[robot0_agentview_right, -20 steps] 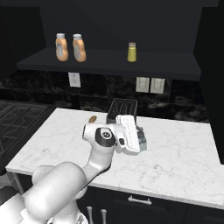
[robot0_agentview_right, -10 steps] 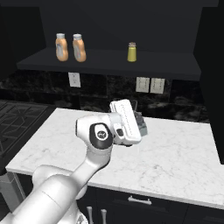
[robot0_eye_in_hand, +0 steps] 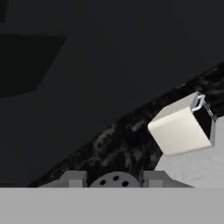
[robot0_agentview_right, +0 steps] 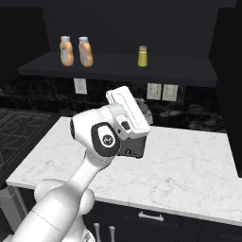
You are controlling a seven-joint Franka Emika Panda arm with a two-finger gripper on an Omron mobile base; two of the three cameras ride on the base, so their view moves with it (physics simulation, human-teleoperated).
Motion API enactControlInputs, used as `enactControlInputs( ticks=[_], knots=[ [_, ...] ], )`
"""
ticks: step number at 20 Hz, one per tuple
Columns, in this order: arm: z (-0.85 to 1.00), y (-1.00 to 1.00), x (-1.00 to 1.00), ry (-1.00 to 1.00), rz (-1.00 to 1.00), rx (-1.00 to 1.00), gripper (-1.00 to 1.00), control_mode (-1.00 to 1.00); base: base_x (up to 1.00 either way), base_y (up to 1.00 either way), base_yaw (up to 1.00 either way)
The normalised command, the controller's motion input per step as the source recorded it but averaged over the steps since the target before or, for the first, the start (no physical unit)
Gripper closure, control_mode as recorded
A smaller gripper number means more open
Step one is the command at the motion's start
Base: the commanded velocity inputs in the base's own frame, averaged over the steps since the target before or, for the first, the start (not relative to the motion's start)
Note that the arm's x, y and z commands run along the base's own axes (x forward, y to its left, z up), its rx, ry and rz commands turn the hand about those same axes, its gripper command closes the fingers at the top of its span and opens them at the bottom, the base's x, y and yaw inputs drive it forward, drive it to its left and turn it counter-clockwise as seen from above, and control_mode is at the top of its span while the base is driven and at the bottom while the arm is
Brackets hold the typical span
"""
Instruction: Put the shaker and condiment bottle from the counter next to their counterparts in the cabinet.
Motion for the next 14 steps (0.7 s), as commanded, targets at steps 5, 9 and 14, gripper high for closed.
enactControlInputs(
  ticks=[5,9,14],
  knots=[
    [0.92,0.24,0.00,0.00,0.22,0.00,1.00,-1.00,0.00,0.00,0.00],
    [0.93,0.17,0.00,0.00,0.21,-0.01,1.00,-1.00,0.00,0.00,0.00],
    [0.91,0.13,0.00,0.00,0.21,0.00,1.00,-1.00,0.00,0.00,0.00]
  ],
)
